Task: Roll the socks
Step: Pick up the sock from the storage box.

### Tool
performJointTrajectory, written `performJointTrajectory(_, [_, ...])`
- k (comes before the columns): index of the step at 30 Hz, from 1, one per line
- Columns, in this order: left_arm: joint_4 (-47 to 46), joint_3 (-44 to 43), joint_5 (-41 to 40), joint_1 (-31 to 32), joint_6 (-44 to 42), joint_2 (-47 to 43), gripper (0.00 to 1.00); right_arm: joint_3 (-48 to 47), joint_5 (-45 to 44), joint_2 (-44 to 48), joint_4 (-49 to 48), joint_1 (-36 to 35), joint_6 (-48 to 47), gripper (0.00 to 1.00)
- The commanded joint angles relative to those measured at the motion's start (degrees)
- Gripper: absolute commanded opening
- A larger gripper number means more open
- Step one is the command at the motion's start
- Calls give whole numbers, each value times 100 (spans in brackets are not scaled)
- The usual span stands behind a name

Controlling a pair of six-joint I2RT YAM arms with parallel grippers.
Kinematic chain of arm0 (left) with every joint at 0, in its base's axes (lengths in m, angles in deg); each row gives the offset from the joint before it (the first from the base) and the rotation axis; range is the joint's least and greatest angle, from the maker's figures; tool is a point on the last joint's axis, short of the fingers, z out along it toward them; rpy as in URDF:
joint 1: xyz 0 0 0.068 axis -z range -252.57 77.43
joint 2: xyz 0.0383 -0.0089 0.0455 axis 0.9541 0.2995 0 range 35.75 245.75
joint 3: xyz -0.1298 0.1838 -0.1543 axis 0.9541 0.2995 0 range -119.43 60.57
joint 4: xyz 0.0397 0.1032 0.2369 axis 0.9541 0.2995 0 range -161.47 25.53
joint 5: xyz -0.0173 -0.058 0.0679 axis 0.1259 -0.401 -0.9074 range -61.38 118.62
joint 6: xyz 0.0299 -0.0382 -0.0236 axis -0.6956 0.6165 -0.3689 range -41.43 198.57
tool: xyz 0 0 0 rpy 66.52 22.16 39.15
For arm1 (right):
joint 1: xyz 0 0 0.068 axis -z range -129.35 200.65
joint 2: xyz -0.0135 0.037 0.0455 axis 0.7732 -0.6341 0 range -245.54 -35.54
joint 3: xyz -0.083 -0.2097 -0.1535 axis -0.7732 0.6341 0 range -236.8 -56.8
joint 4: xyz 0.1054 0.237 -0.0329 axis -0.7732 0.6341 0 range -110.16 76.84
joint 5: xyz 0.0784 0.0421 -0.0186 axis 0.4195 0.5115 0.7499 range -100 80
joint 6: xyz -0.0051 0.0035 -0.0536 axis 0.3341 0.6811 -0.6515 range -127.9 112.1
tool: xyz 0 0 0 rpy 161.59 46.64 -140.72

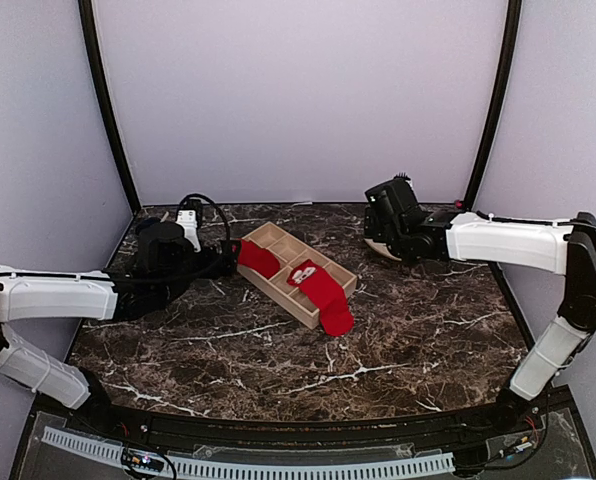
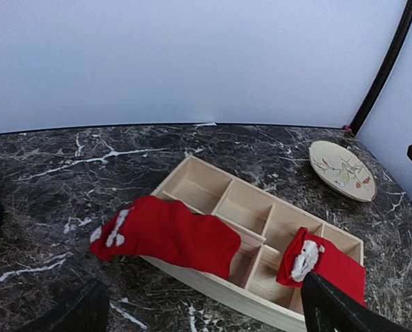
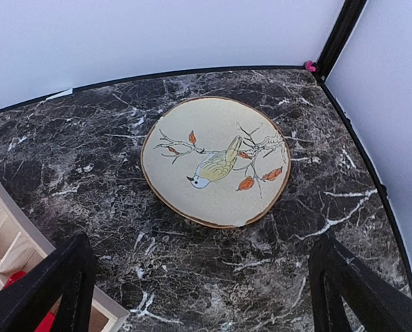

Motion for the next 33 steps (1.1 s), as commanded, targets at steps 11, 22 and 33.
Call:
performJointTrajectory(11, [723,-1079,-737,969,-130,976,97,1688,2061,1434,-705,-301,267,78])
performJointTrajectory(22, [1733,-2684,145,1075,-709,1983,93,2391,4236,1093,-1145,-303,-399,74])
performJointTrajectory(33, [2263,-3197,267,1075,-707,2345,92,2540,5116,301,-1474,-307,-390,77])
